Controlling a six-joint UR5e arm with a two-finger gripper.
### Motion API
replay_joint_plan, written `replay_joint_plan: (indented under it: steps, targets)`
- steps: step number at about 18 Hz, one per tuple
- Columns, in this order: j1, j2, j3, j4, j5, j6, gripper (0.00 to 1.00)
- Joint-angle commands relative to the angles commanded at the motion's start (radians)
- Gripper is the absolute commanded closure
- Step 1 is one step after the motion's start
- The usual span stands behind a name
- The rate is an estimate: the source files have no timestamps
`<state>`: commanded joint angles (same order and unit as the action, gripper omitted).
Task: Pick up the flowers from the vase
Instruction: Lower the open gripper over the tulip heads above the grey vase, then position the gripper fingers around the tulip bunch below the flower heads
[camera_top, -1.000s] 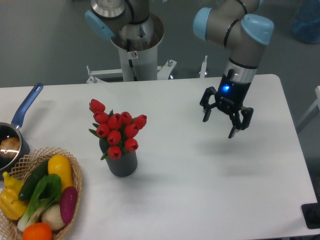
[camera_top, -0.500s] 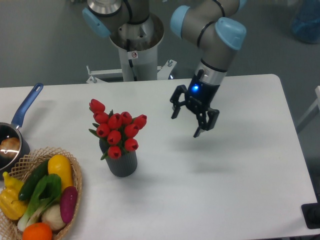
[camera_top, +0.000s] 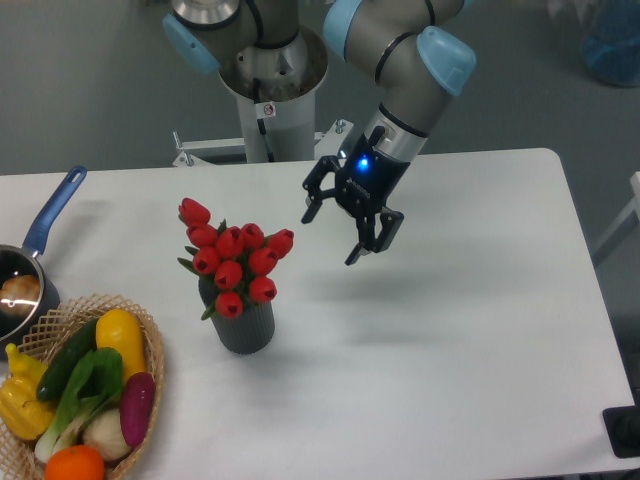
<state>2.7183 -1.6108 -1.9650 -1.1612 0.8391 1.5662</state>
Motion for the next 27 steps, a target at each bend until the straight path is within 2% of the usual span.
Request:
replay_joint_plan:
  steps: [10,13,17,21,27]
  targets:
    - [-0.095,0.0,-0.028,0.005,-0.011,-0.003,0.0]
    - [-0.1,-0.008,-0.034,0.008,-0.057,-0.005,0.0]
    - [-0.101,-0.012,-0.034,0.008,-0.063,-0.008,0.0]
    - [-0.104,-0.018,-0.029,0.018,-0.116,-0.069,0.0]
    - [-0.107,-0.038,-0.02,0.032,-0.118,-0.071,0.0]
